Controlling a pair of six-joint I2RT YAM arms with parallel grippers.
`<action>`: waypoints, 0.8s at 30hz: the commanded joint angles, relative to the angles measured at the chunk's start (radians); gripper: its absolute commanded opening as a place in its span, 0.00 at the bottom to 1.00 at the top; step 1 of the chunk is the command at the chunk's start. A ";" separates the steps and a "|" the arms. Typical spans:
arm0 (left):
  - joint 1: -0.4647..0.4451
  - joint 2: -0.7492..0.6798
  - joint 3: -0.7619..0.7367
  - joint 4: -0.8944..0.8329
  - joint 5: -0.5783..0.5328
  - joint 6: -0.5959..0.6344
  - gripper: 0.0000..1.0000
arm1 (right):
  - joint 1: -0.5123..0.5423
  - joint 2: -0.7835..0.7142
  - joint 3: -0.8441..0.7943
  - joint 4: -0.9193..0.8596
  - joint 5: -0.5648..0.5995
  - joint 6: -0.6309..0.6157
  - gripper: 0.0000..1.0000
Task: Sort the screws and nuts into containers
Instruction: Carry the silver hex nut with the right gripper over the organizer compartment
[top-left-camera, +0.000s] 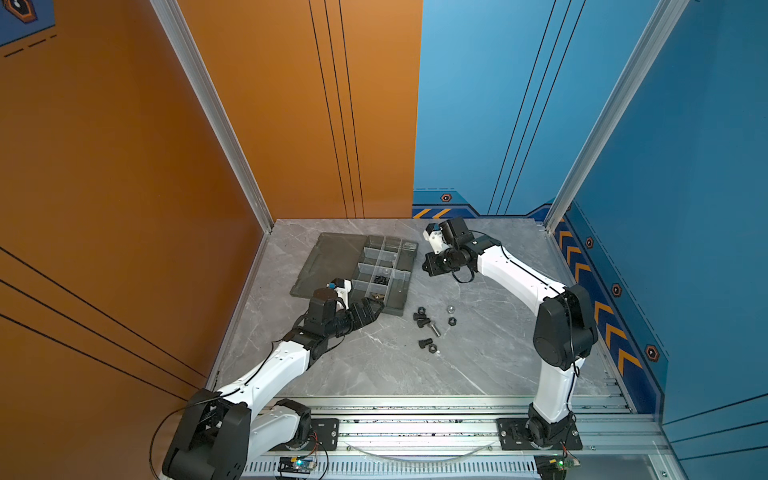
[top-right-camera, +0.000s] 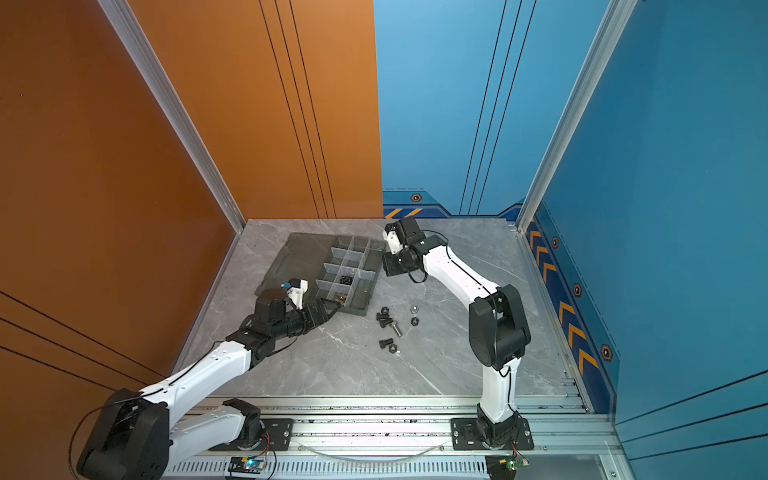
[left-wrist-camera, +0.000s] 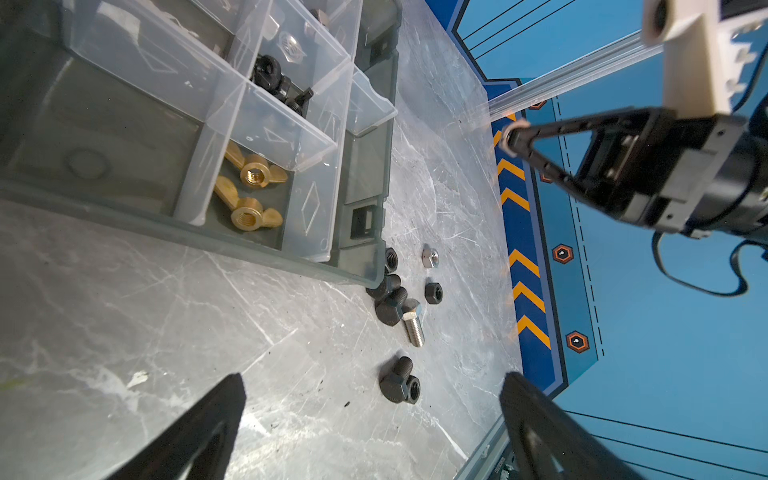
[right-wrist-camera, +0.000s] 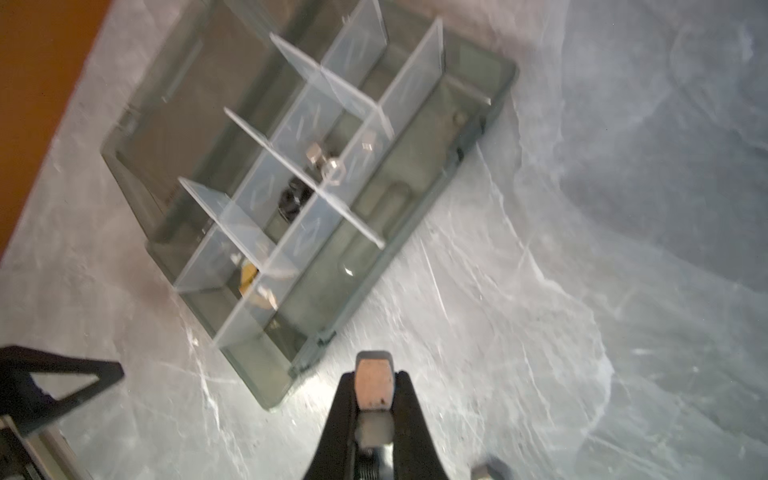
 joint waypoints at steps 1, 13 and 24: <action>0.000 -0.008 0.023 -0.007 -0.003 0.011 0.98 | 0.002 0.077 0.049 0.152 -0.045 0.082 0.00; 0.005 -0.041 0.017 -0.031 -0.015 0.012 0.98 | 0.037 0.397 0.347 0.296 -0.117 0.117 0.00; 0.013 -0.037 0.017 -0.033 -0.013 0.015 0.98 | 0.059 0.502 0.409 0.296 -0.118 0.134 0.00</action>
